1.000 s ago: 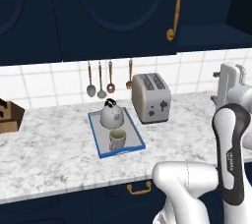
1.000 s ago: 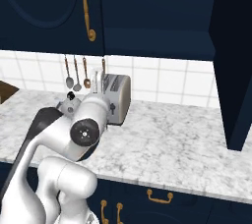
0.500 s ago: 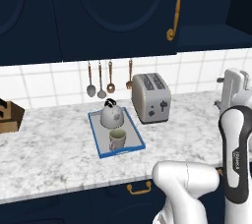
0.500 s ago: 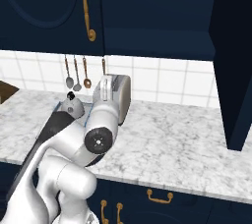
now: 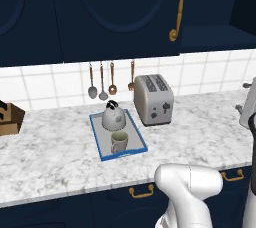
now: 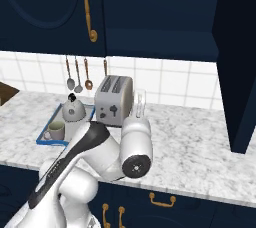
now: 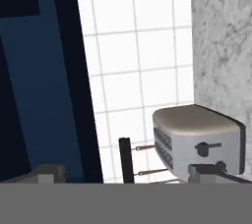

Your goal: Pick the kettle from the counter and place it on the tray. Then pick the mug from the cabinet and place it on the tray. Then close the cabinet doors.

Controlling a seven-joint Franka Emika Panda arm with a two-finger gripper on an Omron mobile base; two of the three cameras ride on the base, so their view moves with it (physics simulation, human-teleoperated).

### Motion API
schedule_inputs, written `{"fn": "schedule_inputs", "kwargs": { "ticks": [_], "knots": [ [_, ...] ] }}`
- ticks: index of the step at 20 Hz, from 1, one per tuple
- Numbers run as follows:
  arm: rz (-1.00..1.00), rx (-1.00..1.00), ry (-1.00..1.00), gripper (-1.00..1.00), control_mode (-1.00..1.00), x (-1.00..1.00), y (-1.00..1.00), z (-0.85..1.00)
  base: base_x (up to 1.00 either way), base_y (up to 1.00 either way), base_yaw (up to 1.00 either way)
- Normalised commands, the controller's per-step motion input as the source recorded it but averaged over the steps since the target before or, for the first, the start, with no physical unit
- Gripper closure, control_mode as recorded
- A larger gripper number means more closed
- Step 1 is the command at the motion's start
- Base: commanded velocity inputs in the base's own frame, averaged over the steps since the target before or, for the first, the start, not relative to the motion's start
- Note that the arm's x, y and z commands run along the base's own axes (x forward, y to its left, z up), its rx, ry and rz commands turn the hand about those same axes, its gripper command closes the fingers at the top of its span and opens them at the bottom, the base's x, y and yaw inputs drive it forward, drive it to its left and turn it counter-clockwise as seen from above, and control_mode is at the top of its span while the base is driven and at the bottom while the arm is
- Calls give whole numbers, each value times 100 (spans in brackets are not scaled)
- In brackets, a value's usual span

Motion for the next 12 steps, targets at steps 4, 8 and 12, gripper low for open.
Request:
{"fn": "schedule_inputs", "kwargs": {
  "ticks": [4, 8, 12],
  "knots": [
    [0, 9, -24, -100, -100, -34, -77, 1, 0, 0, 0],
    [1, 13, -35, -100, -100, -53, -78, 0, 0, 0, 0],
    [0, 7, -31, -100, -100, -24, -78, 12, 0, 0, 0]
  ]
}}
